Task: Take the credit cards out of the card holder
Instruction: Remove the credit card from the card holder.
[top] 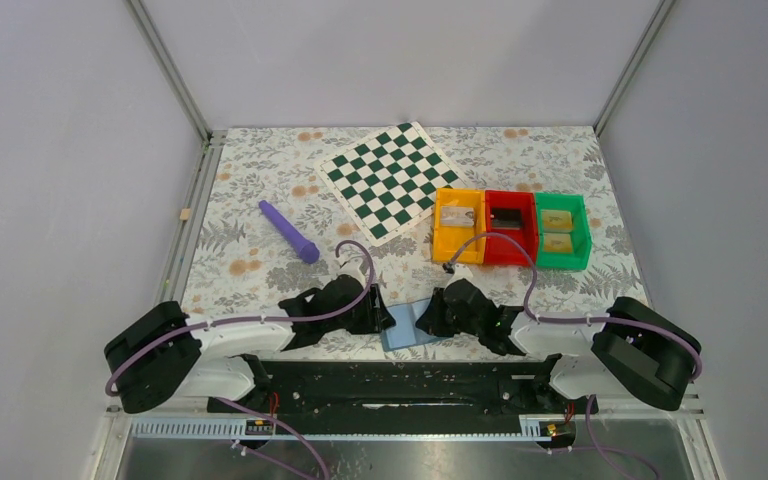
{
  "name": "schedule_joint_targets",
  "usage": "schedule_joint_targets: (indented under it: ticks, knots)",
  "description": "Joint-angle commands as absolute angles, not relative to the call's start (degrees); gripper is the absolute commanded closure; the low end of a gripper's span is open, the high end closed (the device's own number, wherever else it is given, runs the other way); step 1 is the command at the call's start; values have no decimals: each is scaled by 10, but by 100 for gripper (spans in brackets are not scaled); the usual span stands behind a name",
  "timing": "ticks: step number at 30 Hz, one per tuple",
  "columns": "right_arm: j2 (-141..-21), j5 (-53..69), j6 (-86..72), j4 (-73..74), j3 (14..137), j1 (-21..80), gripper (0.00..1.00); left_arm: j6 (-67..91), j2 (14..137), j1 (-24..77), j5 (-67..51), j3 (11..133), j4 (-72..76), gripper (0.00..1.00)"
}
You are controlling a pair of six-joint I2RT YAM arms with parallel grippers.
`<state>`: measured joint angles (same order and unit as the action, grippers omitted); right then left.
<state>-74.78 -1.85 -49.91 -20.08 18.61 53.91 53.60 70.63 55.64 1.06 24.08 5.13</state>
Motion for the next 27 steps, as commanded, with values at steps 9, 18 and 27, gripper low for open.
schedule_joint_targets:
  ticks: [9,18,27]
  knots:
    - [-753,-12,-499,-166,148,543,87,538,751,557,3,243,134,53]
    - [-765,6,-500,-187,147,543,86,542,764,558,-19,245,158,54]
    - [-768,41,-506,-200,159,543,81,542,737,558,-48,264,150,54]
